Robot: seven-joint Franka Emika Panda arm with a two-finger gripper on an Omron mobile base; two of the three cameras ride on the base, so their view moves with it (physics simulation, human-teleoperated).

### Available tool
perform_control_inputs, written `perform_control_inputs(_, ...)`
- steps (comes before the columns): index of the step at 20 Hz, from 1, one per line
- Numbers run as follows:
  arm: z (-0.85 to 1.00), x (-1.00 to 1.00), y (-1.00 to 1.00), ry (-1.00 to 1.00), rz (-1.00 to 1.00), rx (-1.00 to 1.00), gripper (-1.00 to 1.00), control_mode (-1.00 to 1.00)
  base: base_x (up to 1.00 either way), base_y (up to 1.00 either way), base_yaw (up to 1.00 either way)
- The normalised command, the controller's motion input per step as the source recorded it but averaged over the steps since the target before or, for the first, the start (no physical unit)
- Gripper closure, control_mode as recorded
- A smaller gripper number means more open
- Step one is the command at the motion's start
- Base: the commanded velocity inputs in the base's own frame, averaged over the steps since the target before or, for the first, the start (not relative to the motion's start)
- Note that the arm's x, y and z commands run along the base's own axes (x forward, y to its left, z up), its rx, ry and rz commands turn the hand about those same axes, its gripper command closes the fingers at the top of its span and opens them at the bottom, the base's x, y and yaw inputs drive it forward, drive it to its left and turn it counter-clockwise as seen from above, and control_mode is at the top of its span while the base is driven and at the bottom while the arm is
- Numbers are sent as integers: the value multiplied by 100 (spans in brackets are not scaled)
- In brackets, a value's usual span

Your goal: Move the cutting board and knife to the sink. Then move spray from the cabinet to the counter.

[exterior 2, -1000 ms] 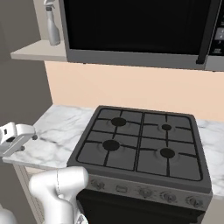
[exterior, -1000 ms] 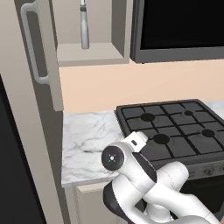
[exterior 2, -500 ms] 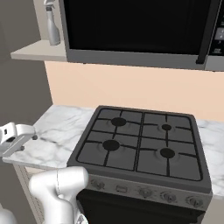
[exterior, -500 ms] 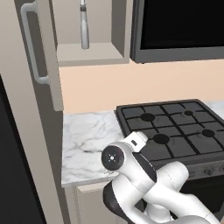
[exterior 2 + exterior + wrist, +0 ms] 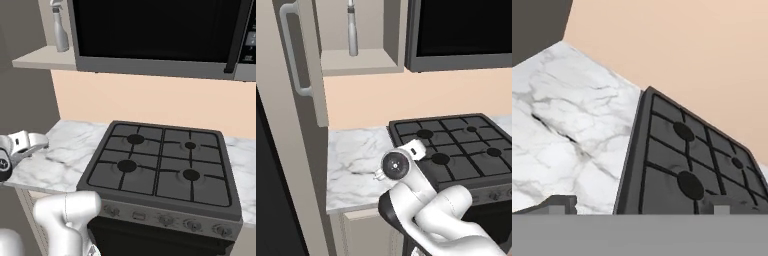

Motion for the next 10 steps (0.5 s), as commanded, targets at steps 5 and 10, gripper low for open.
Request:
perform_control_inputs(5,51,1,-1,-19,0,20,-100,-100,0,0,0)
perform_control_inputs(10,75,-4,-7,-8,-8,17,-100,-100,0,0,0)
